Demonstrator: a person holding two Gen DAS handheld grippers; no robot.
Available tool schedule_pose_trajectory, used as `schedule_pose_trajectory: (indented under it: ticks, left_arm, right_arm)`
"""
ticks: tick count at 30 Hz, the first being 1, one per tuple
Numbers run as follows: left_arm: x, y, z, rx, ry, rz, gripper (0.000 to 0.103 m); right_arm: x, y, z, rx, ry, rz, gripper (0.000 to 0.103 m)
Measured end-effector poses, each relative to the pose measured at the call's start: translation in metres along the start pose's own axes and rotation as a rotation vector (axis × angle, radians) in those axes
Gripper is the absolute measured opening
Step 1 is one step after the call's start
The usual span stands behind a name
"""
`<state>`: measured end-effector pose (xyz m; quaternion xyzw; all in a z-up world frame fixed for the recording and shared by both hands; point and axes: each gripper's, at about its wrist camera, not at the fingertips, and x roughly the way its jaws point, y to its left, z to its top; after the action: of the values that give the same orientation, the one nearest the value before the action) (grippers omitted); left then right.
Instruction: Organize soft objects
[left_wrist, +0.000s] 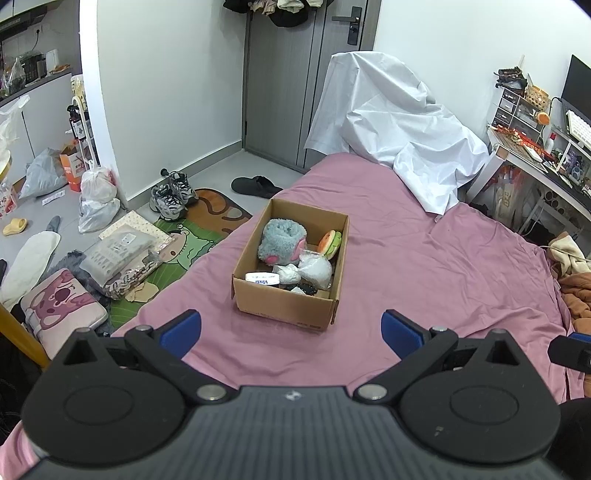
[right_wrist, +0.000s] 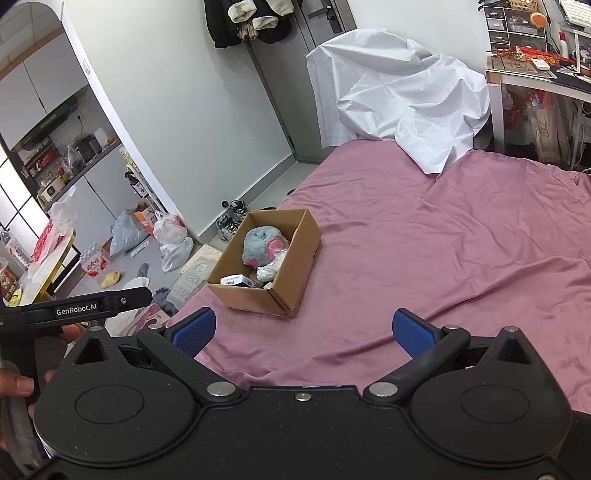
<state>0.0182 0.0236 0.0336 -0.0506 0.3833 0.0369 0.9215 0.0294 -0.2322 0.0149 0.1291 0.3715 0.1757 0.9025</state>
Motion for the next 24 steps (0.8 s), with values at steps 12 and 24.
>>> schedule_pose_trajectory:
  ticks: [12,24]
  left_arm:
    - [0.0003,0.0010,0.0001,0.000,0.003,0.001,0.103]
    - [-0.0008,0.0022,-0.0079,0.001,-0.002,0.000,0.103]
  right_arm:
    - [-0.0005,0.0013,-0.0006,0.005,0.000,0.017,0.103]
    - [0.0026,0.0013,-0.0006,0.003,0.008,0.002,0.103]
